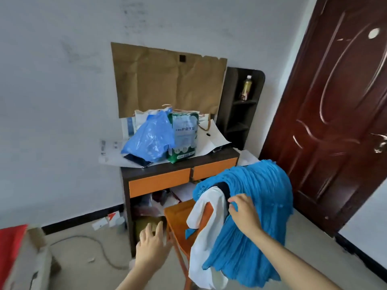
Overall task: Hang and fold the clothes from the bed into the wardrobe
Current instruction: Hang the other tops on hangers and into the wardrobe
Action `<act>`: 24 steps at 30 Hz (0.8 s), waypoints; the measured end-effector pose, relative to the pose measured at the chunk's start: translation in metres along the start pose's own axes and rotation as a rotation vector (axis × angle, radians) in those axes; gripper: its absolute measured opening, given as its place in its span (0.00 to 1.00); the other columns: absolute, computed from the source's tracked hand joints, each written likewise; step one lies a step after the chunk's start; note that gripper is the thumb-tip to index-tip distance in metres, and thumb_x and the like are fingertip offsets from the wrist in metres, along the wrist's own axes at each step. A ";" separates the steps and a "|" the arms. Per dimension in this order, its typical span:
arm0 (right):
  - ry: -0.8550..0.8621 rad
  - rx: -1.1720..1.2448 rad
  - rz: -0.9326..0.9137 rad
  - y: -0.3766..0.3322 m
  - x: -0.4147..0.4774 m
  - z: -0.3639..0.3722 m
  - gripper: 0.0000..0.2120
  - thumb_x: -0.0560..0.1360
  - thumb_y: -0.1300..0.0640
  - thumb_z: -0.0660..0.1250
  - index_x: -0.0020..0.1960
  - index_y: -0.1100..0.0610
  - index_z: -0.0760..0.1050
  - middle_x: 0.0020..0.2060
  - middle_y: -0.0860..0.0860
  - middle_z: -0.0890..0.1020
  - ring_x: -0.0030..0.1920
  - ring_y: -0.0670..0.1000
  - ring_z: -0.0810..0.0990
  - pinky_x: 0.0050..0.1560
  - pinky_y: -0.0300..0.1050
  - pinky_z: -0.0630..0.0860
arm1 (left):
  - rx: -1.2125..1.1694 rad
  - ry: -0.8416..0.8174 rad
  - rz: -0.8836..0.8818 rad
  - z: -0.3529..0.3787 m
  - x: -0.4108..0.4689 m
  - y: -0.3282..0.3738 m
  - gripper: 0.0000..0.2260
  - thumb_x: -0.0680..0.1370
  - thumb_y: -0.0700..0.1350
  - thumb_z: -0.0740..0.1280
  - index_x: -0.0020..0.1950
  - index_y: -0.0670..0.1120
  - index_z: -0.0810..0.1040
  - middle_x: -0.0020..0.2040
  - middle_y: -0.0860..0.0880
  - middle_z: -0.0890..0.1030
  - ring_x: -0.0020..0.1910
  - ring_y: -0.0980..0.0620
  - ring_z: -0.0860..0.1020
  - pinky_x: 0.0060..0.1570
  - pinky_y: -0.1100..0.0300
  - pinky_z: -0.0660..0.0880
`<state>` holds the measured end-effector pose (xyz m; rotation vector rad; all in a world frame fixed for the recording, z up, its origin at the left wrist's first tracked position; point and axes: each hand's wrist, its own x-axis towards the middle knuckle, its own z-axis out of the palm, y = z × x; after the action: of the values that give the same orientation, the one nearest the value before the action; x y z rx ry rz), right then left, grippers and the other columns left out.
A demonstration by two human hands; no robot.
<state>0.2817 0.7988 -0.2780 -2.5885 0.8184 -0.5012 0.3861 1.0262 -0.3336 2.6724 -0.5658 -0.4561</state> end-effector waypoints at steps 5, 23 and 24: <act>0.037 -0.001 0.110 0.052 0.013 -0.016 0.12 0.79 0.57 0.61 0.61 0.57 0.73 0.58 0.50 0.73 0.63 0.50 0.68 0.55 0.43 0.71 | 0.087 -0.065 0.204 0.019 0.030 0.090 0.30 0.79 0.59 0.56 0.77 0.55 0.47 0.78 0.46 0.49 0.76 0.43 0.50 0.71 0.48 0.56; 0.090 0.203 0.466 0.102 0.100 -0.038 0.20 0.74 0.63 0.66 0.28 0.57 0.60 0.26 0.51 0.64 0.31 0.53 0.68 0.32 0.47 0.65 | 0.308 -0.053 0.455 0.015 0.071 0.167 0.31 0.79 0.54 0.60 0.77 0.49 0.48 0.78 0.48 0.47 0.76 0.43 0.50 0.71 0.47 0.56; 0.136 0.225 0.472 0.107 0.102 -0.050 0.22 0.75 0.63 0.66 0.28 0.57 0.57 0.25 0.51 0.62 0.29 0.52 0.65 0.31 0.46 0.60 | 0.306 -0.052 0.461 0.015 0.071 0.167 0.31 0.79 0.54 0.60 0.77 0.49 0.49 0.78 0.48 0.48 0.75 0.43 0.50 0.71 0.47 0.56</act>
<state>0.2876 0.6436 -0.2611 -2.0804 1.2920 -0.5870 0.3886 0.8485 -0.2936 2.6842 -1.3209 -0.3240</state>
